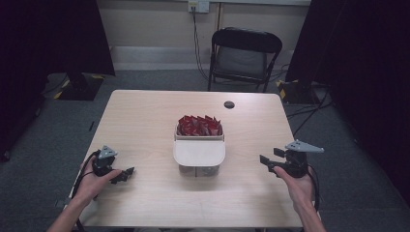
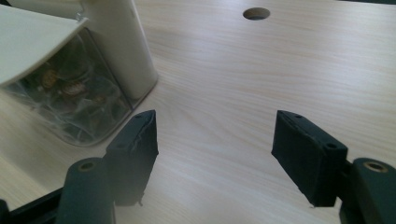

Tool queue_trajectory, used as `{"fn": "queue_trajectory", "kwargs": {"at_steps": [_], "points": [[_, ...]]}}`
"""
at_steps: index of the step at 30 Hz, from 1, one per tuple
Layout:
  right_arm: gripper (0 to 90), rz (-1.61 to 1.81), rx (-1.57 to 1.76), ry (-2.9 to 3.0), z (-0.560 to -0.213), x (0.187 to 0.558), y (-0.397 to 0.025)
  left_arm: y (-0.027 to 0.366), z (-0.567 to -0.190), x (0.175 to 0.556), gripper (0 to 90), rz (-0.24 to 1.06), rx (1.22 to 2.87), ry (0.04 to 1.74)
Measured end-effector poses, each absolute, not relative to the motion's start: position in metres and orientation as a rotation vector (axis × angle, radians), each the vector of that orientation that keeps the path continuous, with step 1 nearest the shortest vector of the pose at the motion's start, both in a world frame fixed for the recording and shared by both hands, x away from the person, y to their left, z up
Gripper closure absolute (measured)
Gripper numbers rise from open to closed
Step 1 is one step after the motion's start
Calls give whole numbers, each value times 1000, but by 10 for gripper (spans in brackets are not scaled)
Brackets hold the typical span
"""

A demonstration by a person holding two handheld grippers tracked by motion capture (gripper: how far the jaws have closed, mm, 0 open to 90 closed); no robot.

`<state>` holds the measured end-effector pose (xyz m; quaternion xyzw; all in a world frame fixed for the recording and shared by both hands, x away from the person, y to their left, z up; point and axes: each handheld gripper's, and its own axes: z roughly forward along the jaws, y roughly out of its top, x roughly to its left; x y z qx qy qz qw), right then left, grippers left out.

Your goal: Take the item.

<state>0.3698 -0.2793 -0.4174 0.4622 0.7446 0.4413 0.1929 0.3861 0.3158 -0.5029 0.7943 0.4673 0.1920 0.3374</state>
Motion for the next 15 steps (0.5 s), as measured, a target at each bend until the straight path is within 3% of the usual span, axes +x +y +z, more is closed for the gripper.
{"fn": "queue_trajectory", "kwargs": {"at_steps": [15], "points": [[401, 1381, 1202, 2115, -392, 385, -254, 316, -503, 386, 0, 500, 2071, 1217]]}}
